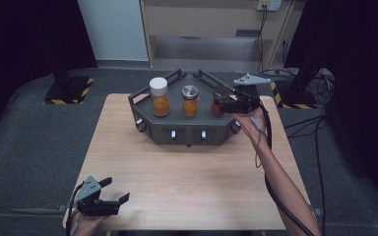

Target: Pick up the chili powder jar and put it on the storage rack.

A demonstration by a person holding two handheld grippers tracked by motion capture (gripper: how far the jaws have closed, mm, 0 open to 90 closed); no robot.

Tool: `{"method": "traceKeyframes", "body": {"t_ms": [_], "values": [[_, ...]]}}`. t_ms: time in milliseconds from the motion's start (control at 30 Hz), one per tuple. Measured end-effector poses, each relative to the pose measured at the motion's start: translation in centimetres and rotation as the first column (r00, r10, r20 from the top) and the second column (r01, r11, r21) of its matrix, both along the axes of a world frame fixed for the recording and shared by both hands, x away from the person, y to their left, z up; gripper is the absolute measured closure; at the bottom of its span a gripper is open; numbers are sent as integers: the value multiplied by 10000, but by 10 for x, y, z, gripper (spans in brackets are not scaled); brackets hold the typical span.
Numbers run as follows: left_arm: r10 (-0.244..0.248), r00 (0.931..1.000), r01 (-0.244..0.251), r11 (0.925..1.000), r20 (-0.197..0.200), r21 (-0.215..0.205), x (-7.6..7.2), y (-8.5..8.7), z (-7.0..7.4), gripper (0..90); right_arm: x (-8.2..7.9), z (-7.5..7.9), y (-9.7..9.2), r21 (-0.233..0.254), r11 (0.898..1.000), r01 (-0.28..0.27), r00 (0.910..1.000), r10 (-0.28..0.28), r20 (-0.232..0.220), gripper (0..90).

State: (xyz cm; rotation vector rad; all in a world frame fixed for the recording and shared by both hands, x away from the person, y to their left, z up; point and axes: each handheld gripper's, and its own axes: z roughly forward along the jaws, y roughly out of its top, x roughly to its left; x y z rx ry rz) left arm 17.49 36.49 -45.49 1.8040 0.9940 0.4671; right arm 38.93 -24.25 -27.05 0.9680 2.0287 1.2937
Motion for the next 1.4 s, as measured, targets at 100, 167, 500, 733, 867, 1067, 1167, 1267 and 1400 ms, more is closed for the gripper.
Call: {"method": "traceKeyframes", "body": {"t_ms": [100,167,500,733,867,1067,1167,1267,1400], "values": [[2,10000,-2,10000,-7,1,0,0,0,59,-7,0,-2,12,9998,-205,9998,205,62,120],[-6,10000,6,10000,3,4,0,0,0,59,-12,0,-4,30,9994,-357,9992,357,176,120],[-18,10000,18,10000,-2,7,0,0,0,59,-40,-1,-8,-143,9935,-1132,9925,1137,441,118],[-41,10000,41,10000,7,18,0,0,0,60,-55,-4,-15,-198,9876,-1558,9867,1565,437,116],[-40,10000,40,10000,-11,35,1,0,0,60,-62,-7,-18,-288,9842,-1750,9836,1760,399,116],[-31,10000,31,10000,-22,19,1,0,0,60,-71,-16,-25,-171,9800,-1984,9794,1989,334,115],[-26,10000,26,10000,-17,6,1,0,0,61,-75,-21,-29,-58,9772,-2120,9770,2121,214,114],[-21,10000,21,10000,-28,-1,1,0,0,61,-79,-26,-34,77,9756,-2194,9755,2192,169,114],[-26,10000,26,10000,-43,-17,1,0,0,61,-85,-31,-40,31,9733,-2297,9732,2296,89,113]]}}
